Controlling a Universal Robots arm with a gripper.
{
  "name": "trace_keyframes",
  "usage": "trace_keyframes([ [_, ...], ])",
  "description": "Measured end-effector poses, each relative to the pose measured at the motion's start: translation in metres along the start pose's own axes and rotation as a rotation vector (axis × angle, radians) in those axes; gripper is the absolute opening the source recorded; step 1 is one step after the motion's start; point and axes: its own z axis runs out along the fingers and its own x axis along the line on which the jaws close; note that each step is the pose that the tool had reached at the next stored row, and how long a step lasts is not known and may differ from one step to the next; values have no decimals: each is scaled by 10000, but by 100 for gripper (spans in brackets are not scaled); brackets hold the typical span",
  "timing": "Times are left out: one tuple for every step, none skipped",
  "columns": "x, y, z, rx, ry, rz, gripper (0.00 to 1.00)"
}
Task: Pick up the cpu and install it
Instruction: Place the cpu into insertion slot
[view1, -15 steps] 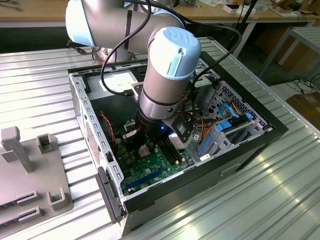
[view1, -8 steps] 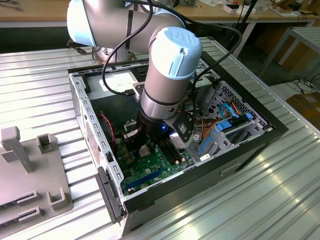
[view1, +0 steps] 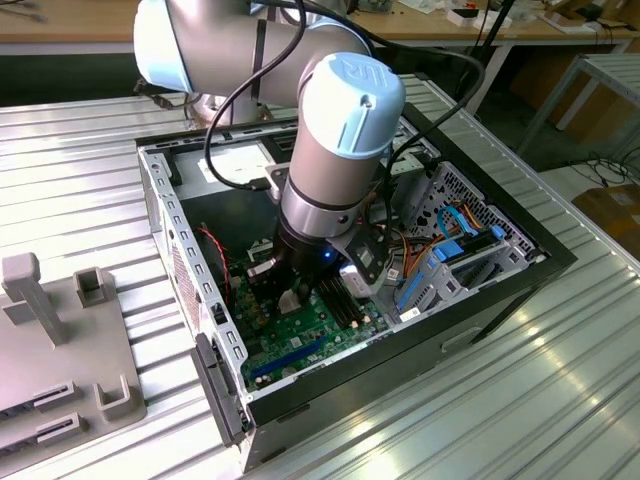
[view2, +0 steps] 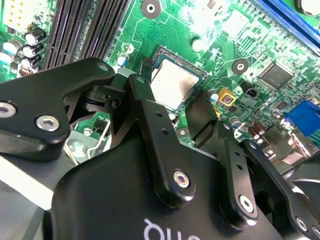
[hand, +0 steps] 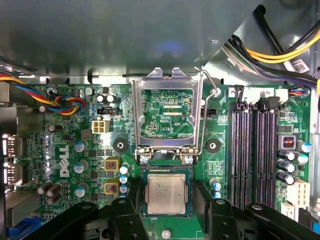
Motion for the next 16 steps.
trace_keyframes([
  [0, 0, -19, 0, 5, 0, 55],
  [1, 1, -42, 1, 10, 0, 55],
  [2, 1, -62, 1, 16, 1, 55],
  [2, 1, -83, -1, 21, 0, 55],
  [3, 2, -112, -1, 27, 0, 55],
  [3, 2, -145, 0, 34, 1, 55],
  [5, 3, -195, 0, 44, 1, 53],
  [5, 4, -205, -3, 48, 1, 46],
  [5, 4, -205, -3, 50, 1, 40],
  [5, 4, -205, -3, 50, 1, 34],
  [5, 4, -205, -3, 51, 1, 28],
  [5, 4, -206, -1, 52, 1, 22],
  [5, 4, -206, -1, 53, 1, 22],
  [5, 3, -206, -1, 54, 1, 16],
  [5, 4, -206, -1, 55, 1, 11],
  [5, 4, -206, -1, 56, 1, 11],
])
